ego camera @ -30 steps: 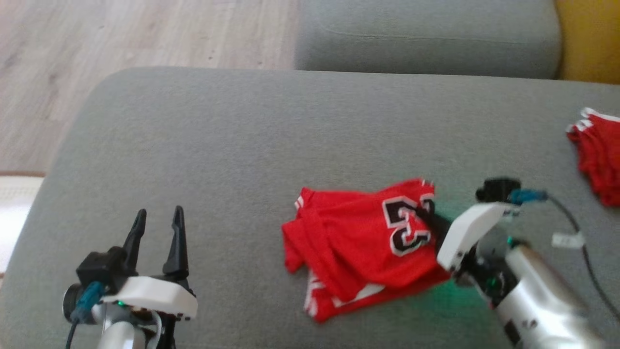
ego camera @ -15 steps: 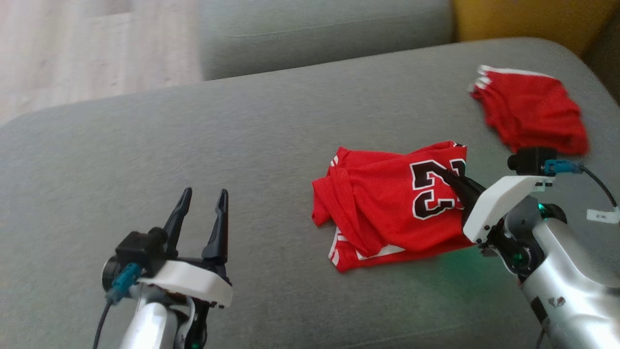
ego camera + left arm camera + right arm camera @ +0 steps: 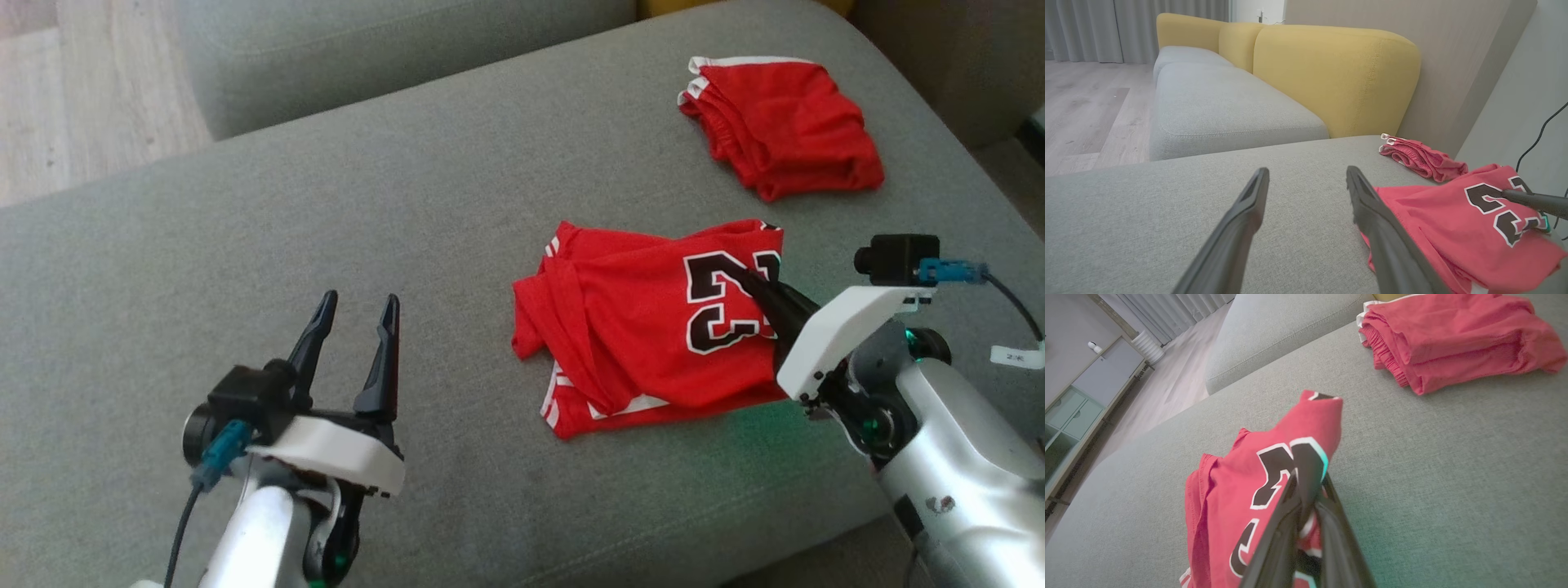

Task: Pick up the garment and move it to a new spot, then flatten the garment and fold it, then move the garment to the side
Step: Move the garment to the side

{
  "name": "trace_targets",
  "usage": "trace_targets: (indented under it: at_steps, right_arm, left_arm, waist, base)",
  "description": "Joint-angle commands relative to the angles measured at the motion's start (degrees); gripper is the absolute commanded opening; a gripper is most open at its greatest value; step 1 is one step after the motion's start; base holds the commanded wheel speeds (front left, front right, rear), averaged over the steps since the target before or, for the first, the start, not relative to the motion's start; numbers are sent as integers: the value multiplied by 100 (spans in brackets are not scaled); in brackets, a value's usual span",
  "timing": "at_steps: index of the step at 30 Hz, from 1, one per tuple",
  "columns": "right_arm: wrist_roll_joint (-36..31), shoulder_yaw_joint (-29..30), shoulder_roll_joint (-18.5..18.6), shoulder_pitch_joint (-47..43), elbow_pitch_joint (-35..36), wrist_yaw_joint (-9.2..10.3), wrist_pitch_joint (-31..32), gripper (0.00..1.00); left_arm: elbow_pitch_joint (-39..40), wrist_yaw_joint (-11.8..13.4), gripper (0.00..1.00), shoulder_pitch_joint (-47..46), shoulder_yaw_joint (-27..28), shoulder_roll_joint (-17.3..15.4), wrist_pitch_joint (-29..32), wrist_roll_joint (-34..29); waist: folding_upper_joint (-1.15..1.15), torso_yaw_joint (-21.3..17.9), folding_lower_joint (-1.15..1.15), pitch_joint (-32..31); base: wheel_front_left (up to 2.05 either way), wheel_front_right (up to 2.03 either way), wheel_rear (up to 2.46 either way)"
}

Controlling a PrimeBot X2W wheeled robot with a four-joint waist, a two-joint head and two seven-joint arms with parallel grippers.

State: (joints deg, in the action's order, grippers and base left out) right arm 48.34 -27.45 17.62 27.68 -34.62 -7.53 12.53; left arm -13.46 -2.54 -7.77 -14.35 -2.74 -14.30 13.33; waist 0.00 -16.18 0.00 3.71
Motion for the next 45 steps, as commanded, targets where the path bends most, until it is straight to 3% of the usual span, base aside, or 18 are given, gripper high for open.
trace_targets:
  at_steps: [1, 6, 13, 20, 29, 36, 37, 38, 39, 40, 41, 45]
  right_arm:
    - [8, -32, 87, 342, 238, 4, -103, 0]
    - [-52, -207, 176, 821, 316, 4, 59, 0]
    - [-8, -539, 509, 2179, 95, 4, 363, 0]
    - [32, -679, 1259, 3325, -435, 4, 610, 0]
    - [12, -828, 2379, 3903, -651, 4, 892, 0]
    - [-480, -918, 2707, 4096, -1056, 4, 769, 0]
    - [-580, -923, 2711, 4128, -1142, 4, 722, 4]
    - [-683, -910, 2697, 4155, -1265, 4, 680, 35]
    - [-683, -910, 2697, 4155, -1265, 4, 680, 35]
    - [-817, -915, 2677, 4181, -1395, 4, 652, 71]
    - [-956, -909, 2644, 4218, -1514, 4, 594, 100]
    - [-1419, -702, 2426, 4350, -2095, 4, 245, 100]
  left_arm:
    - [171, 8, 100, -261, 142, -14, -70, -8]
    - [152, -30, 100, -387, 118, -25, -70, -105]
    - [96, -96, 100, -788, 43, -59, -70, -233]
    - [48, -101, 100, -1085, 7, -113, -70, -329]
    - [71, -75, 100, -1241, 13, -238, -70, -393]
    - [76, -70, 100, -1350, -52, -269, -57, -408]
    - [82, -69, 100, -1368, -57, -274, -54, -407]
    - [87, -68, 100, -1385, -59, -280, -53, -404]
    - [87, -68, 100, -1385, -59, -280, -53, -404]
    - [90, -63, 100, -1402, -59, -285, -52, -399]
    - [90, -56, 100, -1416, -53, -291, -52, -393]
    - [79, -31, 100, -1462, -28, -296, -56, -359]
  waist:
    - [0, -3, 0, 52]
    - [0, 108, 0, 383]
    - [0, 511, 0, 1188]
    - [0, 824, 0, 1863]
    - [0, 797, 0, 2298]
    - [0, 793, 0, 2475]
    - [0, 806, 0, 2503]
    - [0, 820, 0, 2525]
    - [0, 820, 0, 2525]
    - [0, 837, 0, 2544]
    - [0, 851, 0, 2560]
    - [0, 922, 0, 2541]
  base:
    - [0, 0, 0]
    - [0, 0, 0]
    - [0, 0, 0]
    - [0, 0, 0]
    - [0, 0, 0]
    - [0, 0, 0]
    - [0, 0, 0]
    - [0, 0, 0]
    - [0, 0, 0]
    - [0, 0, 0]
    - [0, 0, 0]
    - [0, 0, 0]
